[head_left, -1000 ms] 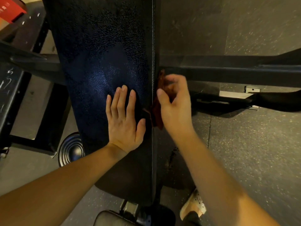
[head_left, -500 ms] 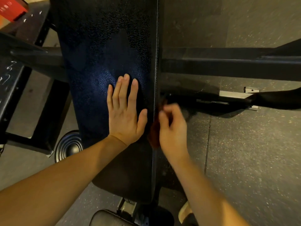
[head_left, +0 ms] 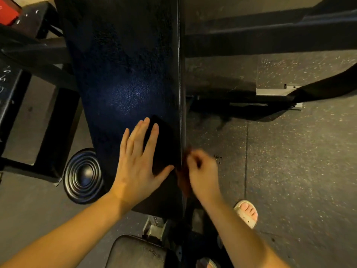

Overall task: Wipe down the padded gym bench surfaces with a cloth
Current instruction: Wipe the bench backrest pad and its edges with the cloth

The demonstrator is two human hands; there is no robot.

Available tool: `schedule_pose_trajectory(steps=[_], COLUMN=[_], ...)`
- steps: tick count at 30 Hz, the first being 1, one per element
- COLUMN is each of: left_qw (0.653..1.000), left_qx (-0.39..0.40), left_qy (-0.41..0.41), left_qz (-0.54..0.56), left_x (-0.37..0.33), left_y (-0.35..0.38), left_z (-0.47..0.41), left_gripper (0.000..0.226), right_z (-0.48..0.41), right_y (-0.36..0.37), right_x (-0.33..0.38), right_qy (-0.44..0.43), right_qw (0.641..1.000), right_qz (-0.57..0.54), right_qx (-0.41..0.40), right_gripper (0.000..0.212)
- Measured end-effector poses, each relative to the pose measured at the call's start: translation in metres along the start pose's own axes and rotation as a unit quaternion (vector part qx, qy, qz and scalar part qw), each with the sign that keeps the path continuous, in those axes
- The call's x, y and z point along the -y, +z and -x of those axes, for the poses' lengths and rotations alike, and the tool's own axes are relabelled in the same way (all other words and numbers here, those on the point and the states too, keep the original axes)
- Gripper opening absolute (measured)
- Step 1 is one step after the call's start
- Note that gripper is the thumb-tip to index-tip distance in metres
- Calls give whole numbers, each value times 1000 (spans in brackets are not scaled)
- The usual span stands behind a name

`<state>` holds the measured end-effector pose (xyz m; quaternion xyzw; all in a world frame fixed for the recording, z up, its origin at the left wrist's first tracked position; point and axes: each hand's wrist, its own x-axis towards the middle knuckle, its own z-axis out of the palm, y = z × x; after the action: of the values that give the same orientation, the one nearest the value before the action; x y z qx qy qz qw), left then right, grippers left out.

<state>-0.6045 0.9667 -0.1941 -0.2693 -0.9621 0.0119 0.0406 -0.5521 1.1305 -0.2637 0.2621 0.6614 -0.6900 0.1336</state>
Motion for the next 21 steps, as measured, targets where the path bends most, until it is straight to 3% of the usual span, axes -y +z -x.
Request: schedule_pose_trajectory(steps=[1, 3, 8, 10, 12, 15, 17, 19, 21], left_qw=[1000, 998, 999, 999, 998, 998, 998, 998, 998], left_qx=[23, 52, 44, 45, 47, 56, 52, 52, 47], left_qy=[1, -6, -14, -19, -27, -30, -27, -25, -25], left_qz=[-20, -30, -6, 12, 33, 31, 27, 18, 18], left_x=[-1, -3, -1, -2, -2, -3, -4, -4, -5], left_y=[3, 8, 14, 14, 15, 14, 16, 17, 17], left_z=[2, 5, 4, 4, 4, 3, 3, 4, 5], left_gripper=[108, 120, 119, 118, 117, 120, 123, 124, 122], right_z=[16, 19, -34, -28, 3, 57, 60, 37, 6], right_y=[0, -2, -13, -4, 7, 15, 15, 14, 8], right_x=[-17, -17, 86, 73, 21, -63, -75, -50, -7], right_qy=[56, 87, -143, -171, -129, 26, 74, 52, -30], right_qw=[998, 994, 987, 980, 987, 999, 996, 998, 997], right_qz=[25, 46, -54, -73, -51, 8, 40, -27, -63], right_qx=[34, 51, -44, -75, -77, -19, 3, -3, -24], right_gripper=[19, 16, 20, 22, 23, 24, 25, 26, 27])
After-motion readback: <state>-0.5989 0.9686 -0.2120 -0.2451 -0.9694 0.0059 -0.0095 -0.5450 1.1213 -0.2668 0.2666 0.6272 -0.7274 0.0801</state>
